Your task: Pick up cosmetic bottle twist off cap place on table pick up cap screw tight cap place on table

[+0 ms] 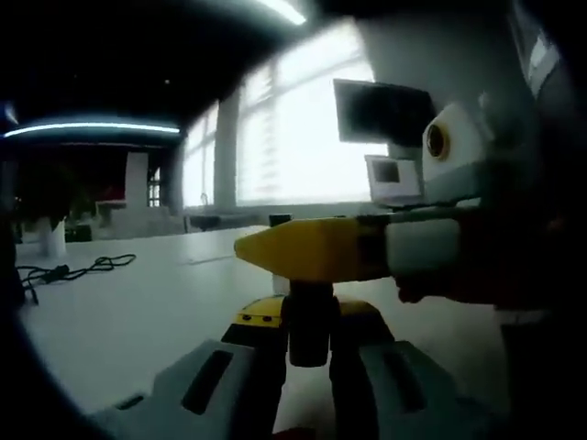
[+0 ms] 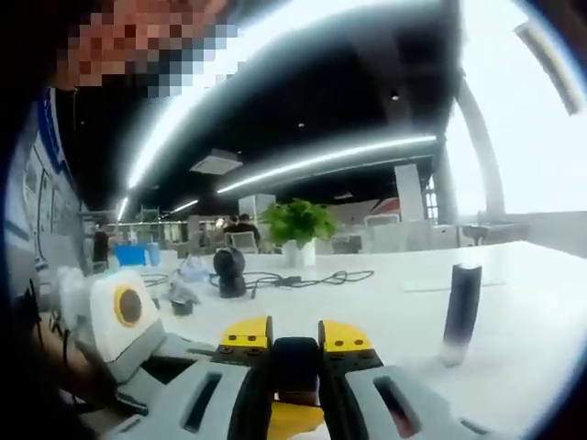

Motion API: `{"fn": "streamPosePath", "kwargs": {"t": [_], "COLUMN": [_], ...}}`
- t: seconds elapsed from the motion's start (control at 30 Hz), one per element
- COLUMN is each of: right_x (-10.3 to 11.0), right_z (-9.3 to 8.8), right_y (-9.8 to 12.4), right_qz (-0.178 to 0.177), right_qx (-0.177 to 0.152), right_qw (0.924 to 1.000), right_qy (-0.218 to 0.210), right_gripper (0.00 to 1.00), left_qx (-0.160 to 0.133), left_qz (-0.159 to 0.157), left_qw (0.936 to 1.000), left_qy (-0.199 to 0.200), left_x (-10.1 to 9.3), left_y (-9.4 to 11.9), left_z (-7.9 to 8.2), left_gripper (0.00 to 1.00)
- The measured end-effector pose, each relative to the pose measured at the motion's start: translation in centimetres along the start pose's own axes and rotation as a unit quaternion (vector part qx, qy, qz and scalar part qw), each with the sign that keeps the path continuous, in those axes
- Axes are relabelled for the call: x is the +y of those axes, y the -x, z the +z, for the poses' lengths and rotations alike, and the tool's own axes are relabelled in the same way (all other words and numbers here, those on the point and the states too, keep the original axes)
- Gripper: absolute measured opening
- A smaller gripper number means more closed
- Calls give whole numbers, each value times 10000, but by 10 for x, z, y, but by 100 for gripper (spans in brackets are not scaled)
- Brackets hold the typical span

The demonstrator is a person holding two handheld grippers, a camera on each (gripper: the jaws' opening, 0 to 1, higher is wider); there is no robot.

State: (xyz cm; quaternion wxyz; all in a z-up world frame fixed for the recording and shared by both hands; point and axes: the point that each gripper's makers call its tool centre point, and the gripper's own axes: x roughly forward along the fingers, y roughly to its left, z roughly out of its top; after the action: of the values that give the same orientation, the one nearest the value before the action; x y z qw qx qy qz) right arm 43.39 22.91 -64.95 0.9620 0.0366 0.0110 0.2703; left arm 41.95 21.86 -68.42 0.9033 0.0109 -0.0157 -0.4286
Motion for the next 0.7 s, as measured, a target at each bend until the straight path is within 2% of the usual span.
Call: {"fn": "streamPosePath", "kwargs": {"t": [0.13,0.33,0.37,0.43,0.53,0.7], "right_x": [5,12,14,21,31,38], "right_z": [2,3,3,5,6,7], "right_y": [3,10,12,17,25,36], "right_qz": [356,969,1100,1411,1906,2419], "right_qx": [42,149,167,123,94,15], "right_qw": [9993,9950,9932,9893,9812,9695], "right_qy": [48,197,349,357,302,392], "right_gripper": [12,12,12,12,12,12], "left_qx": [-59,-102,-105,-146,-164,-195], "left_qz": [-232,-474,-576,-869,-1089,-1396], "left_qw": [9996,9987,9980,9955,9933,9893], "left_qy": [168,179,222,356,347,376], "left_x": [-5,-13,-16,-24,-28,-39], "left_y": [3,3,4,7,14,17], "left_z": [3,4,5,7,8,10], "left_gripper": [6,7,7,7,7,7]}}
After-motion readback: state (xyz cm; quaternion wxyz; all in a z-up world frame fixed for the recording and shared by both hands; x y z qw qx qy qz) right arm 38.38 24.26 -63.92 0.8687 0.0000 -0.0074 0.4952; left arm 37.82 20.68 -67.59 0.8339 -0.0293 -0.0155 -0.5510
